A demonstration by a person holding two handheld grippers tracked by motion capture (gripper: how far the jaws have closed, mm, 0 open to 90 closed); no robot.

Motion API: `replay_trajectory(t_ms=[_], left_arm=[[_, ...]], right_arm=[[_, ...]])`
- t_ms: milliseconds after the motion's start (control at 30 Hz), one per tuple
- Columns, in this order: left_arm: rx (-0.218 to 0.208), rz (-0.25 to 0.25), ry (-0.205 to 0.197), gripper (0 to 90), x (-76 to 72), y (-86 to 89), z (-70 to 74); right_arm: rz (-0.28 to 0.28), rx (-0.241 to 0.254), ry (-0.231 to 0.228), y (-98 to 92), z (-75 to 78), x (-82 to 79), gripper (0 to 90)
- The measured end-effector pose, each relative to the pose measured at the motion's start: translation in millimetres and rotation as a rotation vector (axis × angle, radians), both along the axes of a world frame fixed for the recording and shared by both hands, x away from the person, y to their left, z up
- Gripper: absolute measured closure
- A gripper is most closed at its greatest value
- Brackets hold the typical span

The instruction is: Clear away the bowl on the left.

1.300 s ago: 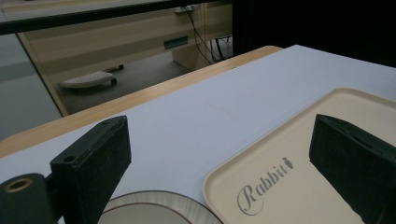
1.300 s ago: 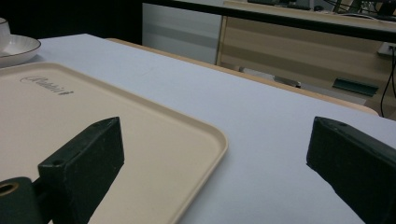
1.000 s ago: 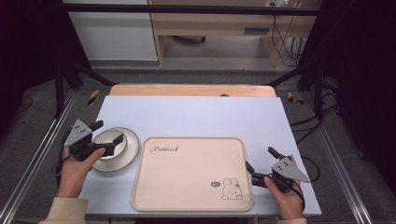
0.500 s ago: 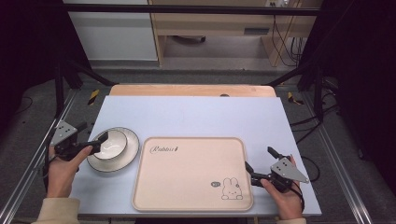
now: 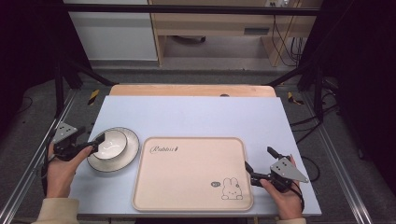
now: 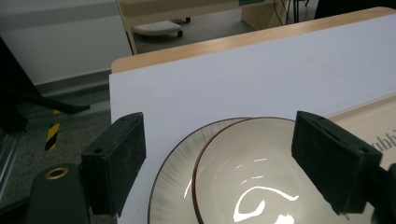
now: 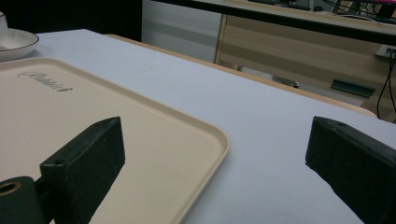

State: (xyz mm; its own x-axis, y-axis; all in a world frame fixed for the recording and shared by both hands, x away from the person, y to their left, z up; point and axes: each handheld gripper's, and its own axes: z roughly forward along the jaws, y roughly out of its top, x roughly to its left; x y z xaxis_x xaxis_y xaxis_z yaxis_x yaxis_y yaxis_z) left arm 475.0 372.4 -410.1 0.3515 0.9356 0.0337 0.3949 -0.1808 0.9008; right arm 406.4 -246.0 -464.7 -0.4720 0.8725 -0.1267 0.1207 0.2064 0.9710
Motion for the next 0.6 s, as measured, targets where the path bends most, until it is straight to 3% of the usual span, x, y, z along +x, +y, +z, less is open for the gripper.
replay_trajectory(t_ms=[267, 500, 533, 600], left_arm=[[-0.06, 0.078, 0.11, 22.0, 3.5, 11.3, -11.7], [-0.058, 0.096, 0.154, 25.2, 3.5, 15.0, -12.8], [-0.047, 0.093, 0.18, 25.6, 4.1, 15.5, -14.2], [-0.05, 0.089, 0.191, 26.6, 4.4, 15.1, -14.7]], right_arm=[[0.004, 0.006, 0.01, 0.2, -0.5, 0.5, 4.7], [0.005, 0.009, 0.011, 0.0, -0.2, 0.4, 4.7], [0.005, 0.012, 0.012, 0.0, -0.1, 0.3, 4.7], [0.005, 0.013, 0.012, -0.1, -0.1, 0.3, 4.7]])
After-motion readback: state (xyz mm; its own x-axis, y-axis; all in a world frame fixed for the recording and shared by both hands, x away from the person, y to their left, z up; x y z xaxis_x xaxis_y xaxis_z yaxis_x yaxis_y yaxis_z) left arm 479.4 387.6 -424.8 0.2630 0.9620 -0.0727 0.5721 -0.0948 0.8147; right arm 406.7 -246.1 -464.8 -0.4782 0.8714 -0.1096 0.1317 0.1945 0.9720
